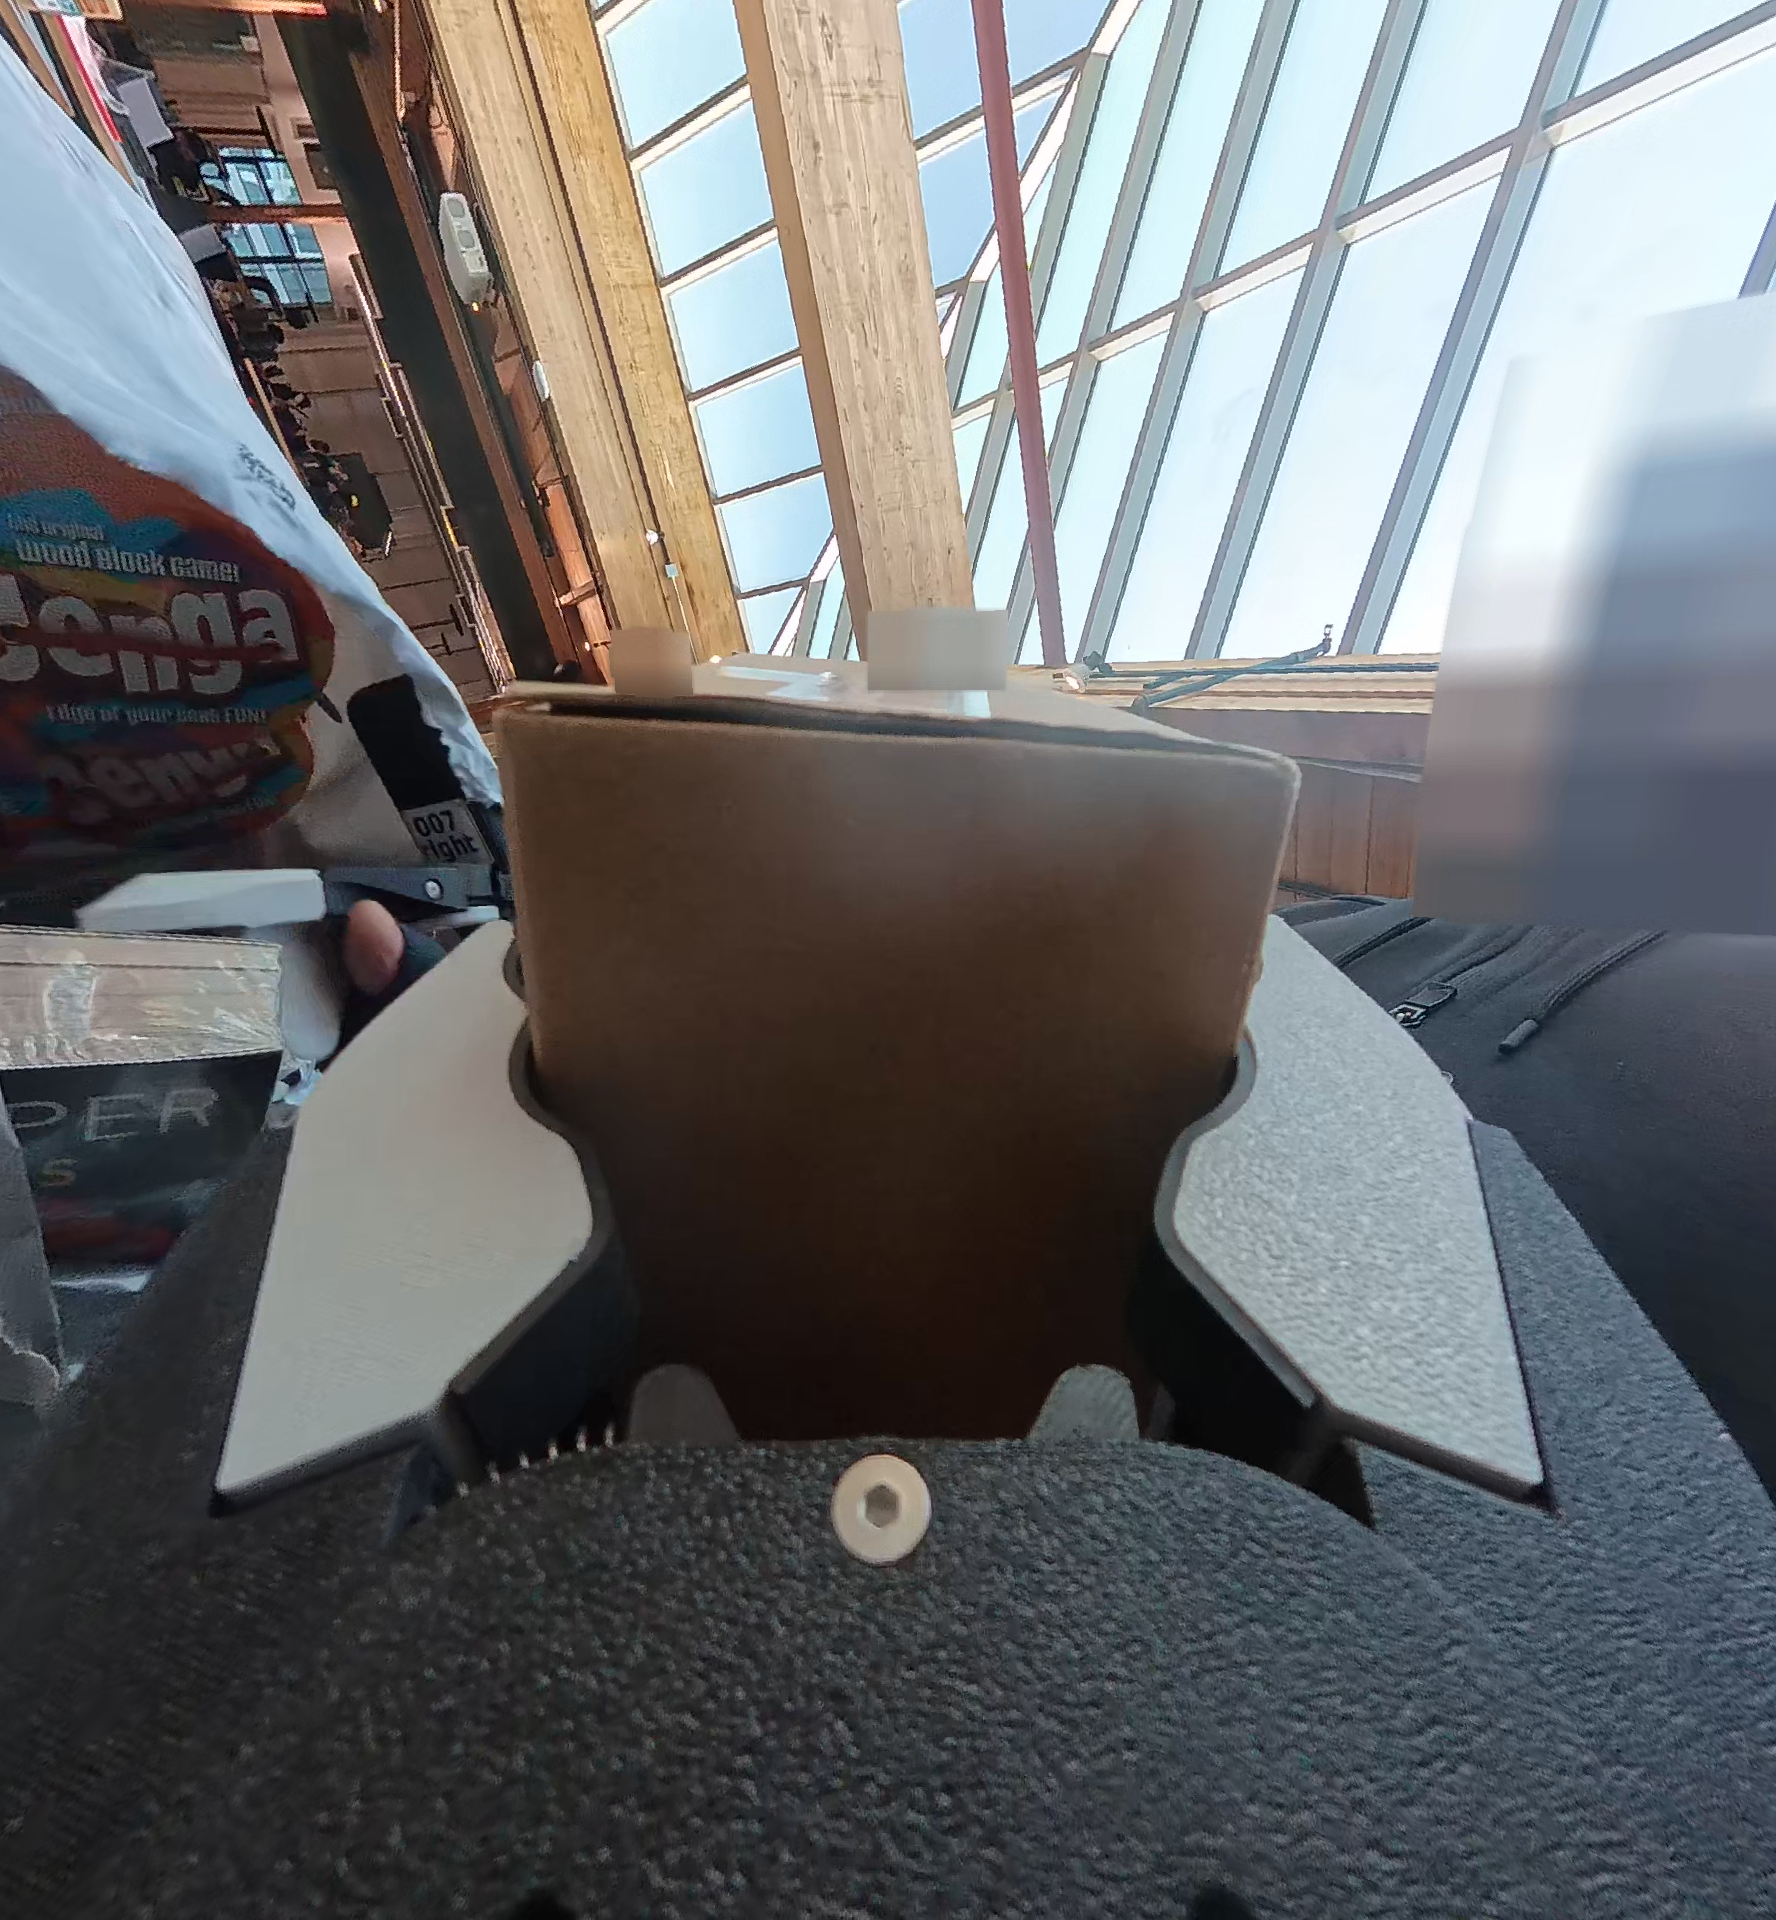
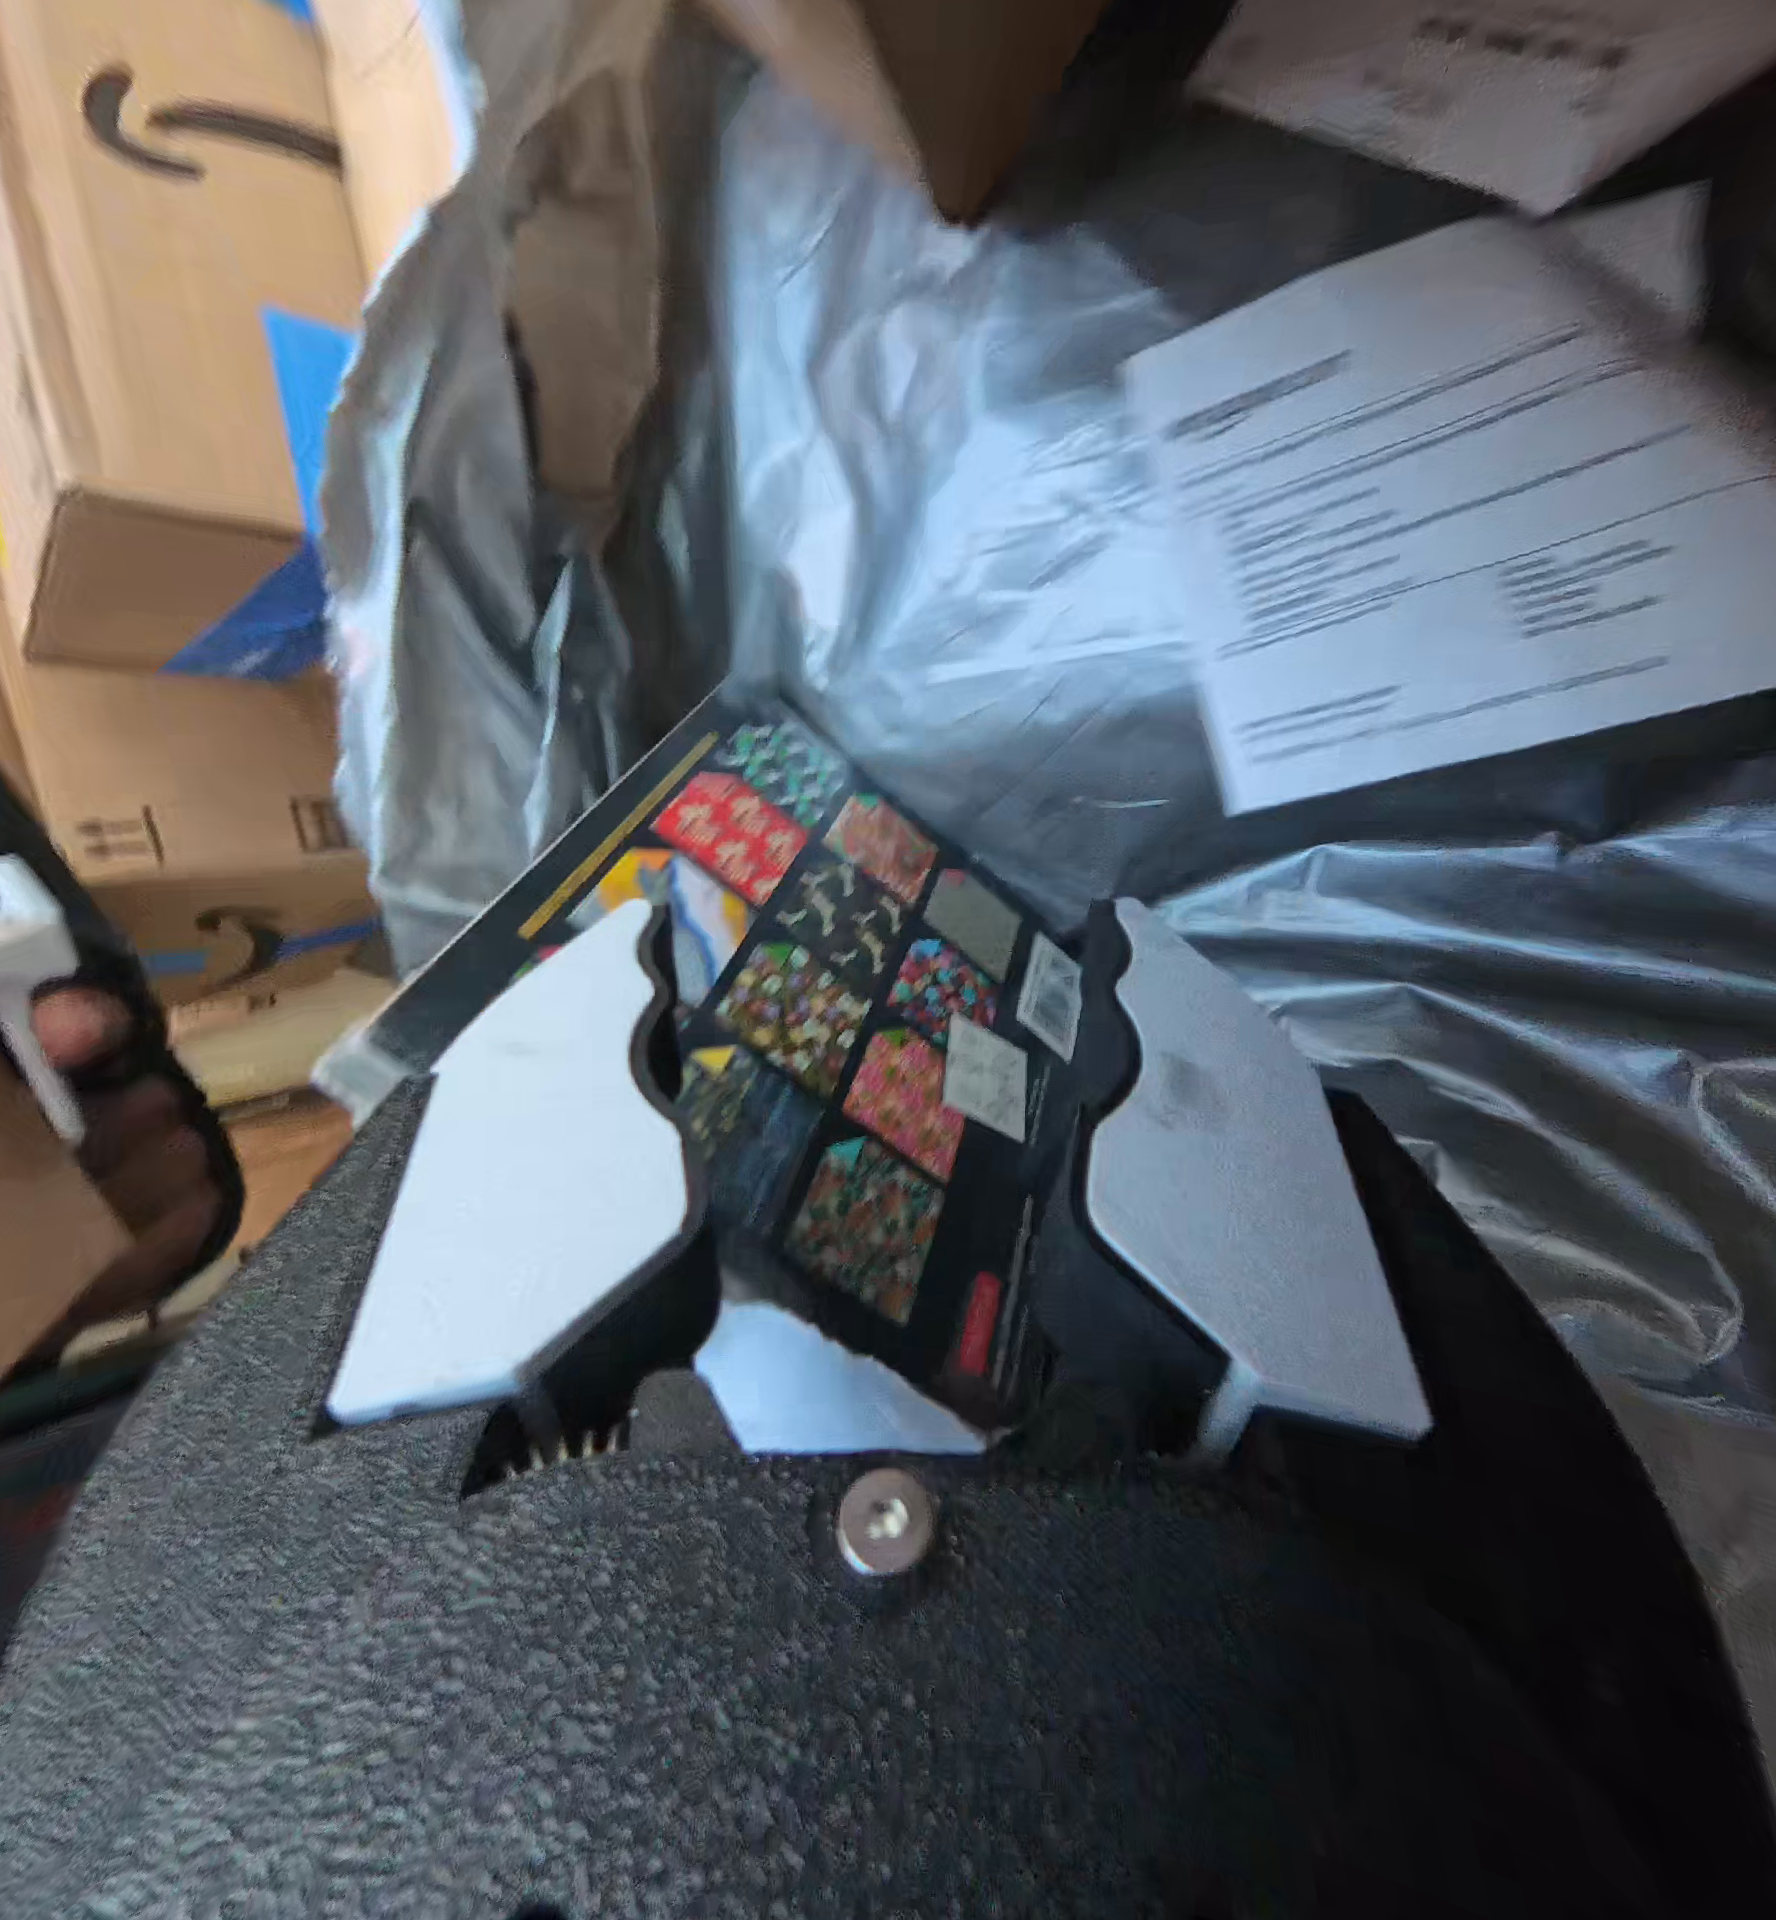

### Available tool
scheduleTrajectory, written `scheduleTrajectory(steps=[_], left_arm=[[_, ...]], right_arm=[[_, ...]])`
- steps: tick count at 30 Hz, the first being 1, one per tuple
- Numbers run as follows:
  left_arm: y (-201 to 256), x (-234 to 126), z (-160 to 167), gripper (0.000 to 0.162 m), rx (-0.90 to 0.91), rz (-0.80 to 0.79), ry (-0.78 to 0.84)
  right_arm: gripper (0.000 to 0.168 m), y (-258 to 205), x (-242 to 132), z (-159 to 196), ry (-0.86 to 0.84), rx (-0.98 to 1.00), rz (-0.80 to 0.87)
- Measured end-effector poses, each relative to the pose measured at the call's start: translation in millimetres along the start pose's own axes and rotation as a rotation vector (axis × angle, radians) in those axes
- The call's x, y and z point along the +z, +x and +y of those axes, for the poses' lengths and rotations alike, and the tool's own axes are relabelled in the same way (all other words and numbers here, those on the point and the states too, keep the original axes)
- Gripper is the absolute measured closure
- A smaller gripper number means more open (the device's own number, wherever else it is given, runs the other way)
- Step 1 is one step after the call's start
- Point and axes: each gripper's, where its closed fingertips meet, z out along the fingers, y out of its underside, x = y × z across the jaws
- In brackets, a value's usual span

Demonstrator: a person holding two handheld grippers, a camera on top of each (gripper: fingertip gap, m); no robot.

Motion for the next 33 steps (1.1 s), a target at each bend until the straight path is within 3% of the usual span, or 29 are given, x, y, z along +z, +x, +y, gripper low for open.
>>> scheduleTrajectory(steps=[1,5,12,17,22,27,33], left_arm=[[0,0,-2,0.040,0.001,0.002,0.005],[0,1,-8,0.040,0.005,0.017,0.016],[-1,10,-10,0.040,0.009,0.051,0.000],[-1,14,-14,0.040,0.005,0.077,0.008],[5,15,-16,0.040,0.023,0.086,0.003],[8,6,-12,0.040,0.025,0.046,-0.008],[13,-1,-5,0.040,0.010,0.016,-0.025]], right_arm=[[0.090,-9,-3,8,-0.038,-0.038,-0.023],[0.092,-27,-17,24,-0.091,-0.147,-0.008],[0.078,-72,-28,29,-0.037,-0.317,-0.070],[0.067,-77,7,57,-0.169,-0.550,0.045],[0.066,-67,36,61,-0.233,-0.724,0.208],[0.077,-51,43,53,-0.283,-0.719,0.305],[0.075,-52,51,60,-0.372,-0.564,0.202]])
